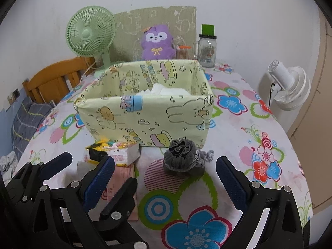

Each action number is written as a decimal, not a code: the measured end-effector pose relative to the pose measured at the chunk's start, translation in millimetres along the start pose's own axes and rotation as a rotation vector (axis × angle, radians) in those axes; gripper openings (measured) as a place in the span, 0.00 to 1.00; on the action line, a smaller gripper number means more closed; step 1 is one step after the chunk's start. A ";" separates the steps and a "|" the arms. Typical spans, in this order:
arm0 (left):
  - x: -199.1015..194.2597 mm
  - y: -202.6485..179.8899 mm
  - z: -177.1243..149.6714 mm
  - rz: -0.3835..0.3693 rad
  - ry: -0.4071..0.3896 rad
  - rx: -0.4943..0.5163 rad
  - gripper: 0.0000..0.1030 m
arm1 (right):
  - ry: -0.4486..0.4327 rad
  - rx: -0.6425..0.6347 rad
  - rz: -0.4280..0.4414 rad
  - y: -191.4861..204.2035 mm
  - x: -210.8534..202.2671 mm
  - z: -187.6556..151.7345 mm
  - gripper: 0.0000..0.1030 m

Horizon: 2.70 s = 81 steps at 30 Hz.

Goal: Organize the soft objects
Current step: 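Close right tool on gray drawstring pouch while left tool grasps yellow tissue pack, then lift gray pouch with right tool toward box while left tool carries tissue pack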

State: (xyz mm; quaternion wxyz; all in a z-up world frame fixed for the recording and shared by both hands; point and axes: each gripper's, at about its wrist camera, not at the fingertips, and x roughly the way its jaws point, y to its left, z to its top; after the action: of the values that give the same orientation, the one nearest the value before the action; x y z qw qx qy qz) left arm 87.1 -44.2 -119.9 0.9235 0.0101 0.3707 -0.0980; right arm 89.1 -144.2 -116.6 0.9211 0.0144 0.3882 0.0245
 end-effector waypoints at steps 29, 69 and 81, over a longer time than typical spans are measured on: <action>54.3 -1.4 16.8 0.053 0.104 -0.009 0.91 | 0.104 0.117 -0.031 -27.9 54.7 13.0 0.96; 26.8 -2.3 14.6 0.033 0.064 -0.018 0.73 | 0.052 0.112 -0.004 -19.1 26.0 10.9 0.50; -4.3 -5.9 18.7 0.040 -0.012 -0.007 0.73 | -0.019 0.089 -0.001 -13.3 -5.5 14.7 0.50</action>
State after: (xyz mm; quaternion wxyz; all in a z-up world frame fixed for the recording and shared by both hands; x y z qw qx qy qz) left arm 95.7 -50.9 -103.1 0.9274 0.0137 0.3654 -0.0785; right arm 96.3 -157.9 -103.1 0.9232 0.0555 0.3802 0.0068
